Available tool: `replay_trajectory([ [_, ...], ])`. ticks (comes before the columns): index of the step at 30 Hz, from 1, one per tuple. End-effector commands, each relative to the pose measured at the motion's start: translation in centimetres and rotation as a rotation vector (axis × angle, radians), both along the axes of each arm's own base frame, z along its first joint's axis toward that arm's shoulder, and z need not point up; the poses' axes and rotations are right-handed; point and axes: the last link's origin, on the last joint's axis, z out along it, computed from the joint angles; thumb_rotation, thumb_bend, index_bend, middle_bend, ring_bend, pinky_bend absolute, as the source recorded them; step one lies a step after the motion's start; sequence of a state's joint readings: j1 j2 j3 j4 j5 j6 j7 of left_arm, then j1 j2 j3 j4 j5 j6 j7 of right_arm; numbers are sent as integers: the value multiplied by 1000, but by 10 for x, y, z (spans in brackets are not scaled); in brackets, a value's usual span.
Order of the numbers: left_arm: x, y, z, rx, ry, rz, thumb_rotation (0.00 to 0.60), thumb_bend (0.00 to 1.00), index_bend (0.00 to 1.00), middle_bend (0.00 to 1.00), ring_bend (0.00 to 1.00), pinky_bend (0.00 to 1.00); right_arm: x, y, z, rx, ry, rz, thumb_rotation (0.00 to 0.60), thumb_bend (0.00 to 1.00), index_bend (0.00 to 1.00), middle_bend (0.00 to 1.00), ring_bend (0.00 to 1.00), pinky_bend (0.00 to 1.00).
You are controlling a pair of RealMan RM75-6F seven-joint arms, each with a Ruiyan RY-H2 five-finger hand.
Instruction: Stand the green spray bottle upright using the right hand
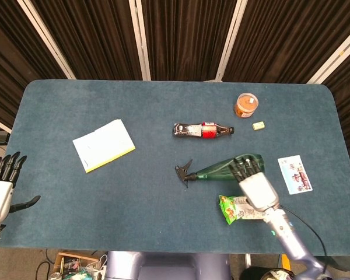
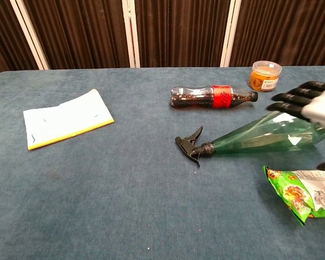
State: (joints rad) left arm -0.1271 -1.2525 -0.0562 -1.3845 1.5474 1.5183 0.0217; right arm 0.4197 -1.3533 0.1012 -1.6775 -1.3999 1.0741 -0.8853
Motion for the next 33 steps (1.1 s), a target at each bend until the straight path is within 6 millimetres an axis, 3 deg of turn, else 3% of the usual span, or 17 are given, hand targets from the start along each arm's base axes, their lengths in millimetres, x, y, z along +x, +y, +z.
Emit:
replay_trajectory([
  [1, -1, -1, 1, 1, -2, 5, 600, 21, 0, 0, 0, 48, 29, -5, -25, 44, 37, 50, 600, 138, 0, 0, 0, 0],
  [10, -5, -2, 3, 18, 0, 29, 600, 22, 0, 0, 0, 48, 37, -22, -44, 63, 127, 95, 600, 138, 15, 0, 0, 0],
  [22, -8, 8, -6, -5, 24, 81, 600, 22, 0, 0, 0, 48, 19, -56, -34, 39, 236, 99, 600, 138, 79, 0, 0, 0],
  [33, -8, 14, -12, -25, 33, 94, 600, 21, 0, 0, 0, 47, 2, -65, -44, 75, 273, 81, 600, 165, 171, 0, 0, 0],
])
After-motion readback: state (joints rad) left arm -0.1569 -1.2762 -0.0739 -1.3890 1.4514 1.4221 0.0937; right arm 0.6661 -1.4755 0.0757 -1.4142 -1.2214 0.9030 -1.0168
